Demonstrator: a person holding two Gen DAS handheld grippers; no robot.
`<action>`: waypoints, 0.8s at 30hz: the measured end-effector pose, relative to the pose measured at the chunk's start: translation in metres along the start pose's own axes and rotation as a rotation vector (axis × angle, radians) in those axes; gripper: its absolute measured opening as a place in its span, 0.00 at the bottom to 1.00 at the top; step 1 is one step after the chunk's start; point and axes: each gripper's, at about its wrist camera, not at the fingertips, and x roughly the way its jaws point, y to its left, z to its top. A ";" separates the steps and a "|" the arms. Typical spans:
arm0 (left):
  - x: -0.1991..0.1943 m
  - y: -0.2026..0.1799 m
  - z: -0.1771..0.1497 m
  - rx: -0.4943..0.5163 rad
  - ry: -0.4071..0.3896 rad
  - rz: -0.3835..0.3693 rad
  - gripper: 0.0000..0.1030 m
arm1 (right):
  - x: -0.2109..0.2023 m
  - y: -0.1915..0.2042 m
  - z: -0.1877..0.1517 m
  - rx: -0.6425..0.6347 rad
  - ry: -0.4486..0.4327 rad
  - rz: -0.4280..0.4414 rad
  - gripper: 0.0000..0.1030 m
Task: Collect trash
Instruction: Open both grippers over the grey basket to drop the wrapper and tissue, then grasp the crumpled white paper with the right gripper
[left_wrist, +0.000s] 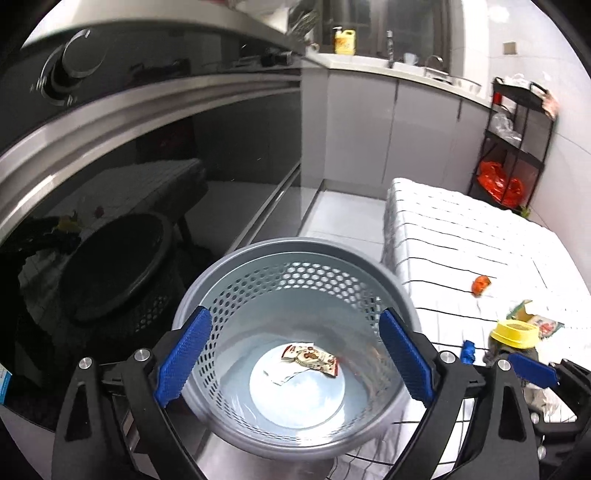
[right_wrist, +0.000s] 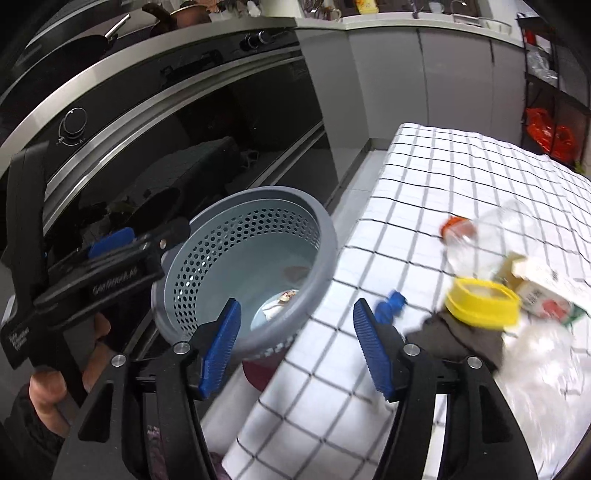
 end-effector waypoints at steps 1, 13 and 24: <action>-0.001 -0.004 0.000 0.007 -0.001 -0.007 0.88 | -0.005 -0.003 -0.003 0.005 -0.003 -0.003 0.62; -0.021 -0.053 -0.018 0.065 -0.010 -0.106 0.91 | -0.085 -0.046 -0.052 0.060 -0.106 -0.128 0.66; -0.029 -0.095 -0.039 0.109 0.015 -0.142 0.93 | -0.123 -0.095 -0.088 0.111 -0.102 -0.273 0.67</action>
